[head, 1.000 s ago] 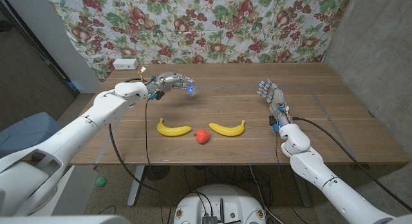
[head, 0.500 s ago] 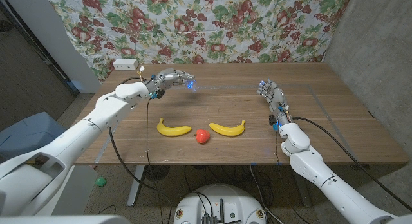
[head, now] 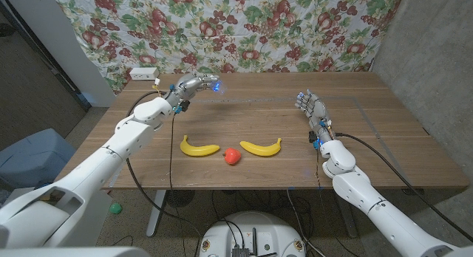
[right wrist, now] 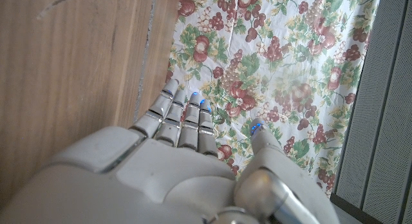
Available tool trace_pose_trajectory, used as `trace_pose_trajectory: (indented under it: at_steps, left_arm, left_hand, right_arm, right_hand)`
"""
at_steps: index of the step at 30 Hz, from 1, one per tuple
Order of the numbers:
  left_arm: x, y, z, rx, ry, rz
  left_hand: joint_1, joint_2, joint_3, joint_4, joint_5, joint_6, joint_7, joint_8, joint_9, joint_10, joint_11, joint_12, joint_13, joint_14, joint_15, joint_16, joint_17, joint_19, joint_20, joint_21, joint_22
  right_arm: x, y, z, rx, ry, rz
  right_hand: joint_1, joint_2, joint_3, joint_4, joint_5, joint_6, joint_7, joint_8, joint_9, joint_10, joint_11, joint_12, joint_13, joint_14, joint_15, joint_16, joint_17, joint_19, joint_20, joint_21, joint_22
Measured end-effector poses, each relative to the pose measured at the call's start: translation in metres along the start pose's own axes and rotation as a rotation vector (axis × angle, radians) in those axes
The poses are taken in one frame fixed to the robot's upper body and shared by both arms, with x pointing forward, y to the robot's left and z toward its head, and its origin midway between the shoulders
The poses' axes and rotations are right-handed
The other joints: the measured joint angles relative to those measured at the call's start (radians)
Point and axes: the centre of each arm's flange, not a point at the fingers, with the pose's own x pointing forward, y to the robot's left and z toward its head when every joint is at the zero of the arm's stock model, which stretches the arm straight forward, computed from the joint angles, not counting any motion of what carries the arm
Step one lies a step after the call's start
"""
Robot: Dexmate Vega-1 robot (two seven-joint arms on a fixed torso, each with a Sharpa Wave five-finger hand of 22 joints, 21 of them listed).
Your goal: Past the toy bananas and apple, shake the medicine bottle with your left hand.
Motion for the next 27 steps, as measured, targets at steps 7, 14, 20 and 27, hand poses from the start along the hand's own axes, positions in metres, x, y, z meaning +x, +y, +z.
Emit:
trace_pose_trajectory:
  at_steps: [7,14,20,27]
  left_arm:
    - [-0.0029,0.0008,-0.001,-0.023,-0.02,0.036]
    - [-0.0034,0.0015,-0.0008,-0.01,-0.019,0.045]
    - [-0.0012,-0.0013,0.0001,0.063,0.001,0.033]
    - [0.0029,-0.0058,0.0021,0.159,0.043,0.0]
  left_hand:
    - [0.0,0.0,-0.001,-0.001,0.0,0.0,0.0,-0.004,0.0,0.0,0.0,0.0,0.001,0.001,-0.001,0.0,0.0,-0.002,-0.002,0.0,0.0]
    - [0.002,-0.002,-0.002,-0.001,0.0,0.0,0.0,-0.008,0.0,0.0,0.0,0.0,0.0,0.001,-0.001,0.0,0.0,-0.002,-0.002,0.008,0.0]
    - [0.005,-0.005,-0.002,-0.001,0.0,0.0,0.0,-0.008,0.0,0.0,0.0,0.0,0.0,0.001,0.0,0.0,0.0,-0.002,-0.002,0.008,0.0]
    - [0.012,-0.012,-0.006,-0.003,-0.001,0.023,-0.005,-0.012,0.005,0.007,-0.007,0.0,0.0,0.006,-0.004,-0.003,-0.001,-0.002,-0.002,0.015,0.0]
  right_arm:
    - [0.0009,-0.0003,-0.0005,0.0,0.001,0.0]
    - [0.0014,-0.0006,-0.0008,0.0,0.002,-0.001]
    - [0.0013,-0.0009,-0.0011,0.0,0.003,-0.001]
    - [0.0013,-0.0013,-0.0015,0.001,0.004,-0.003]
  right_hand:
    - [-0.005,0.005,0.0,0.0,0.0,0.0,0.0,0.0,0.0,0.0,0.0,0.0,0.0,0.0,0.0,0.0,0.0,0.0,0.0,0.0,0.0]
    - [-0.005,0.005,0.0,0.0,0.0,0.0,0.0,0.0,0.0,0.0,0.0,0.0,0.0,0.0,0.0,0.0,0.0,0.0,0.0,0.0,0.0]
    - [-0.005,0.005,0.0,0.0,0.0,0.0,0.0,0.0,0.0,0.0,0.0,0.0,0.0,0.0,0.0,0.0,0.0,0.0,0.0,0.0,0.0]
    - [-0.005,0.005,0.0,0.0,0.0,0.0,0.0,0.0,0.0,0.0,0.0,0.0,0.0,0.0,0.0,0.0,0.0,0.0,0.0,-0.008,0.0]
